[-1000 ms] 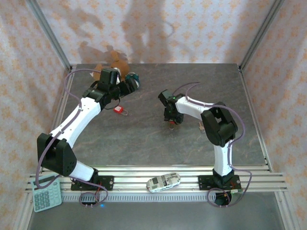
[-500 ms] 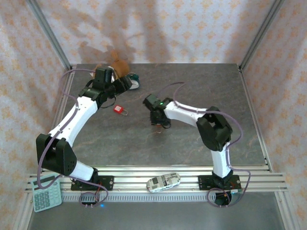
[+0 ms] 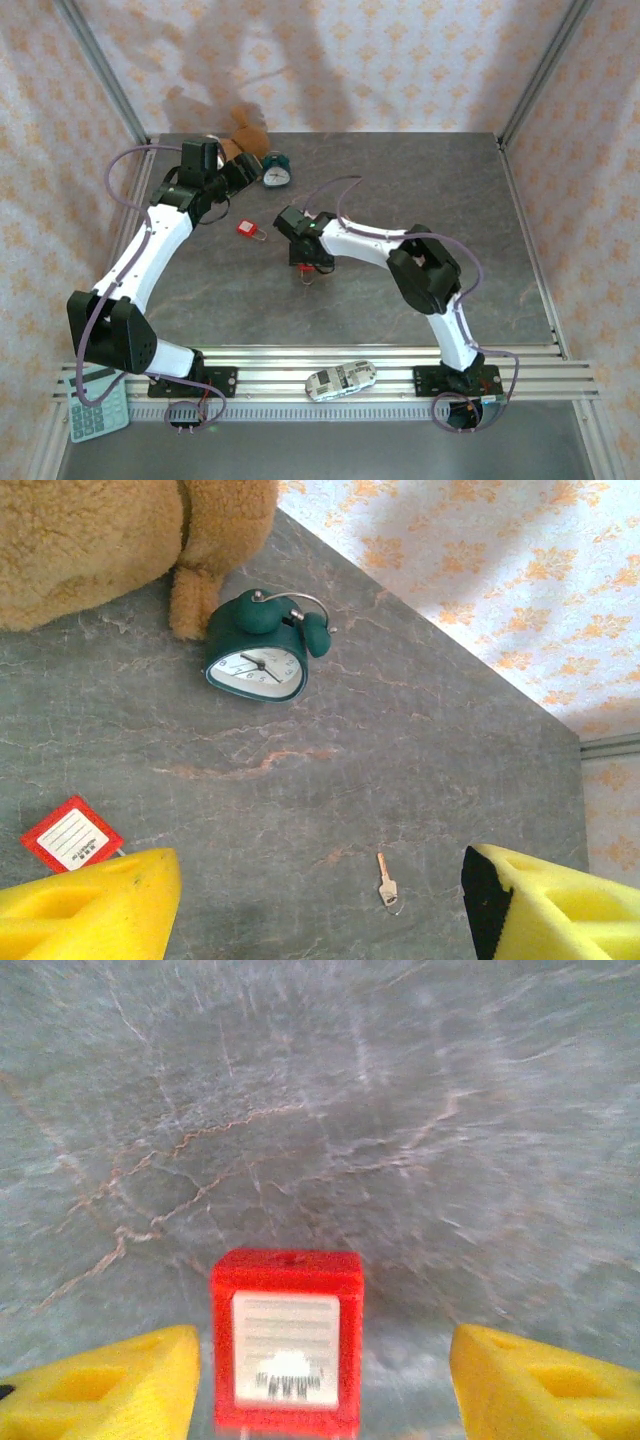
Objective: Unlock with the key
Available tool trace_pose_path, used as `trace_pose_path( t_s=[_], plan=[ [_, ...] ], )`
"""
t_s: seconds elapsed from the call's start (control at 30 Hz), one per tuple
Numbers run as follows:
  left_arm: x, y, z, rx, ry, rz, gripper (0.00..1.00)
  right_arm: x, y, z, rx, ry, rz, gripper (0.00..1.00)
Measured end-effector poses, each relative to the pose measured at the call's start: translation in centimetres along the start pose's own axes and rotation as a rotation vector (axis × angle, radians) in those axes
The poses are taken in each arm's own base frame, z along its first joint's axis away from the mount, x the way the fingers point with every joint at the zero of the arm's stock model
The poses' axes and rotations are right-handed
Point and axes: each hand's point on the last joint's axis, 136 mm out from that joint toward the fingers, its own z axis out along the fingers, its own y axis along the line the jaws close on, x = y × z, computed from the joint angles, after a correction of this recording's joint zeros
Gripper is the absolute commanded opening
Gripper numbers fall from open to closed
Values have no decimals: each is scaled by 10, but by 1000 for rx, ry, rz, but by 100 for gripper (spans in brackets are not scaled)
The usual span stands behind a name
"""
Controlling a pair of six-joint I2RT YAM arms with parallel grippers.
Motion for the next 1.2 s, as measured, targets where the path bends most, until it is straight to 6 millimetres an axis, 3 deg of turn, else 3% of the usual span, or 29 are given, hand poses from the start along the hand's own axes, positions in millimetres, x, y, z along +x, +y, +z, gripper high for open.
trace_pose_path(
  t_s=[0.2, 0.3, 0.47, 0.7, 0.87, 0.93, 1.1, 1.2],
  plan=[
    [-5, 5, 0, -56, -62, -46, 74, -30, -8, -79, -111, -158, 27, 68],
    [0, -5, -2, -64, -92, -47, 74, -35, -26, -101, -135, -210, 37, 67],
    [24, -22, -8, -5, -133, -61, 74, -39, -50, -100, -122, -216, 12, 70],
    [34, -16, -6, -16, -139, -88, 75, -33, -57, -97, -130, -188, -39, 68],
    [47, -6, -19, 1, -121, -84, 76, -31, -70, -90, -127, -169, -9, 67],
    [53, -4, -27, 23, -110, -74, 76, -24, -77, -86, -117, -160, -10, 62],
    [78, 13, -38, 65, -69, -83, 75, -28, -94, -86, -56, -185, 21, 30],
    [104, 32, -32, 57, -6, -92, 76, -40, -105, -79, -12, -201, 68, 26]
  ],
)
